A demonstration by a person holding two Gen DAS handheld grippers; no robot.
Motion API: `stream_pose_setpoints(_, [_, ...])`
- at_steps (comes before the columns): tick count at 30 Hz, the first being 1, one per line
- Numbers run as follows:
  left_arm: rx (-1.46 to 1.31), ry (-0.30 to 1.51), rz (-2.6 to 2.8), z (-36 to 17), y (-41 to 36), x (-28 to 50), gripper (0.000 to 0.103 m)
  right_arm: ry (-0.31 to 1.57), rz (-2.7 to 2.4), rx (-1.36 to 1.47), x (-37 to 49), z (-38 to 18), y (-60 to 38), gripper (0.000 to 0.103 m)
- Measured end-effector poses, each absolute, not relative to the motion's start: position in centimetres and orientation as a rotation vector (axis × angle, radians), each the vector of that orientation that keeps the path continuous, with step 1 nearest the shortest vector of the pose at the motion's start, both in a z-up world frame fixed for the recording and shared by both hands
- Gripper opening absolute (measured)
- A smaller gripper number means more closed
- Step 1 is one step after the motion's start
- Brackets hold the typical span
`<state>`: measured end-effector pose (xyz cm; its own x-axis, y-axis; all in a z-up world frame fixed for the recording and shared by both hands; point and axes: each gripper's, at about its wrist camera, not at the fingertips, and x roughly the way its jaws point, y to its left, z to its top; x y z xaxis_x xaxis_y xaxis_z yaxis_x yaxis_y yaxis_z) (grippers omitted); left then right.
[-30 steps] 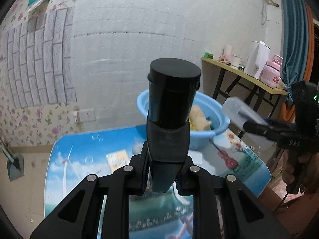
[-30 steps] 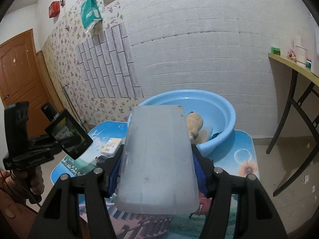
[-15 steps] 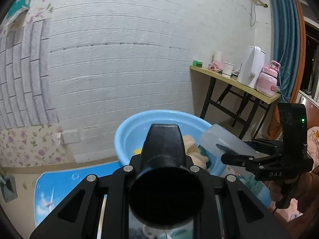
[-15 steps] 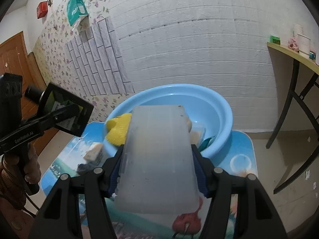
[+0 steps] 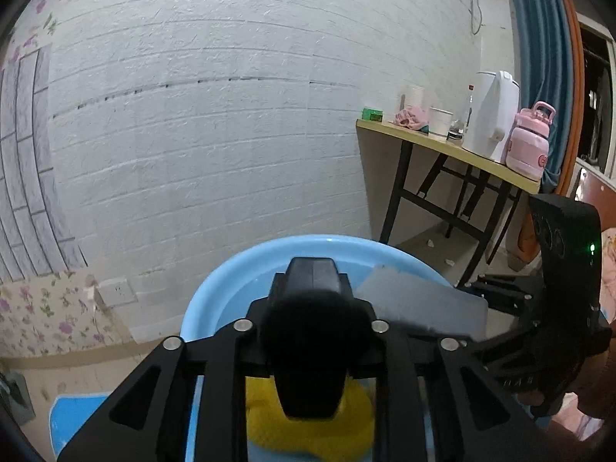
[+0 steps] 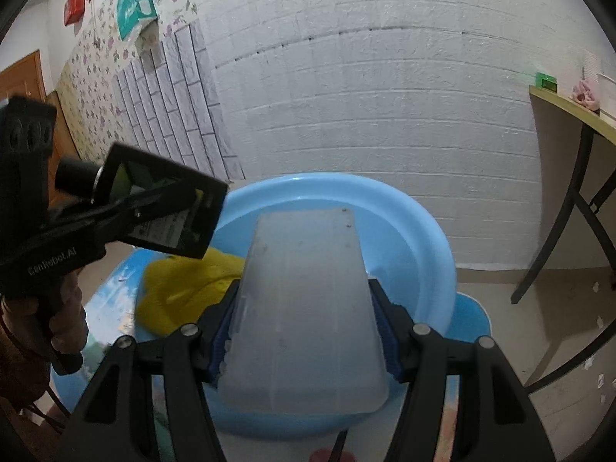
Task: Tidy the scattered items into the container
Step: 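Carry the black tube and clear box over the blue basin with both tools, then open both tools to drop the tube and box into the basin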
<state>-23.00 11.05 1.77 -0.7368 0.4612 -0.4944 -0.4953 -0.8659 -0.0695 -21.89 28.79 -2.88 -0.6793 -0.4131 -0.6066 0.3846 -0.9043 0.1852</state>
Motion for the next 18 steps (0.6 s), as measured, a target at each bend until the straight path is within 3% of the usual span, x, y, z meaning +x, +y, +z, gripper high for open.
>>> stream_pose_setpoints(3, [-0.687, 0.090, 2.539, 1.7, 11.2, -23.5, 0.033, -0.065, -2.550, 0.943, -22.5, -3.3, 28.9, 0.061])
stream_pose_setpoints(18, [-0.753, 0.059, 2.563, 0.8, 9.0, -20.6, 0.033, -0.047, -2.580, 0.962, -21.5, -2.6, 28.8, 0.064])
